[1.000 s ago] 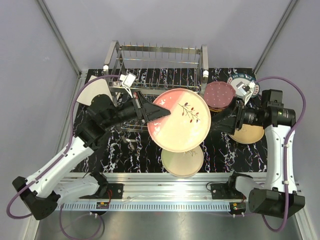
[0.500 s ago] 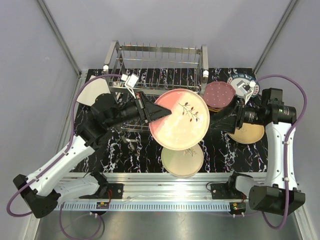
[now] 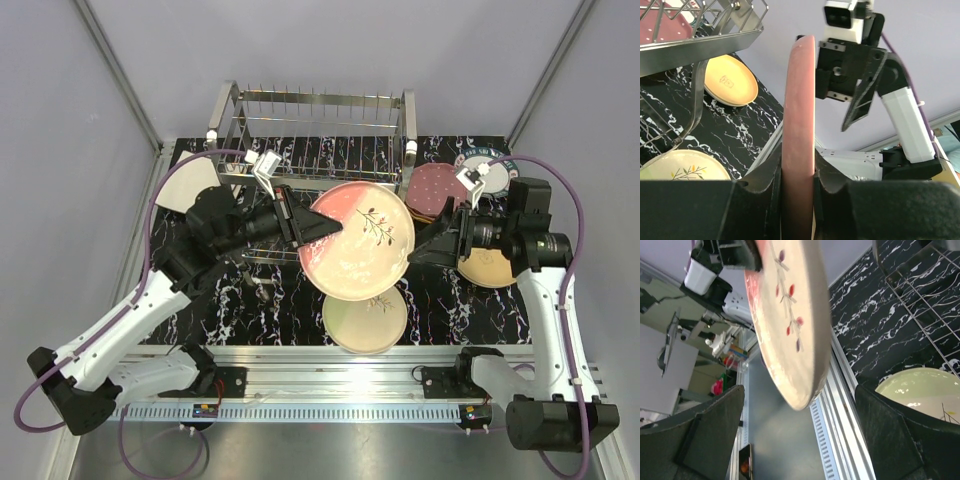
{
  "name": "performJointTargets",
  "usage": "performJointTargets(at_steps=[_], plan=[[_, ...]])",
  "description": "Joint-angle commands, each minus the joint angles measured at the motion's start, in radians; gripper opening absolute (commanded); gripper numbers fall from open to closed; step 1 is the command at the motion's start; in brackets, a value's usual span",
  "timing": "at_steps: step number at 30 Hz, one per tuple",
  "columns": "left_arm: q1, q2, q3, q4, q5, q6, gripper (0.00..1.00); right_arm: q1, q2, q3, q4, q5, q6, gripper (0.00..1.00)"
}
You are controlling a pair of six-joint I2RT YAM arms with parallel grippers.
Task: Unload the plates from the dish rack
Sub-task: Pass the plate from the left arm to the right
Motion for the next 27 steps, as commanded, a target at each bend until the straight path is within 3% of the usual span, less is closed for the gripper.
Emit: performJointTargets(at_steps=[1,3,10,14,15,20,21,22,26,27], plan=[[-0.007,-0.023,0.033,0.221,0.039,-0.052,0.0,0.046,-0.032,-0.073,0.327,0.035,0.289,0.99],[-0.01,-0.024,0.027,0.223,0.041,-0.051,0.0,0.055,-0.037,-0.098,0.467,0.035,0.37,0.99],[-0.01,-0.024,-0.013,0.254,0.019,-0.044,0.0,0.169,-0.034,-0.127,0.702,0.058,0.61,0.92],[-0.01,-0.03,-0.028,0.255,-0.001,-0.031,0.0,0.195,-0.031,-0.155,0.787,0.051,0.699,0.7],[-0.01,-0.032,-0.03,0.255,-0.004,-0.026,0.0,0.195,-0.032,-0.162,0.811,0.049,0.71,0.53],[-0.01,-0.032,-0.037,0.243,-0.016,-0.014,0.0,0.196,-0.048,-0.216,0.923,0.029,0.81,0.16],[-0.01,-0.032,-0.04,0.243,-0.013,-0.012,0.0,0.196,-0.051,-0.222,0.928,0.028,0.813,0.03],[-0.009,-0.033,-0.043,0.243,-0.015,-0.012,0.0,0.195,-0.054,-0.224,0.928,0.028,0.813,0.0],[-0.01,-0.066,-0.056,0.206,-0.042,0.015,0.26,0.195,-0.086,-0.236,0.923,0.022,0.82,0.0],[-0.01,-0.076,-0.057,0.185,-0.077,0.026,0.47,0.193,-0.095,-0.242,0.917,0.022,0.82,0.0]])
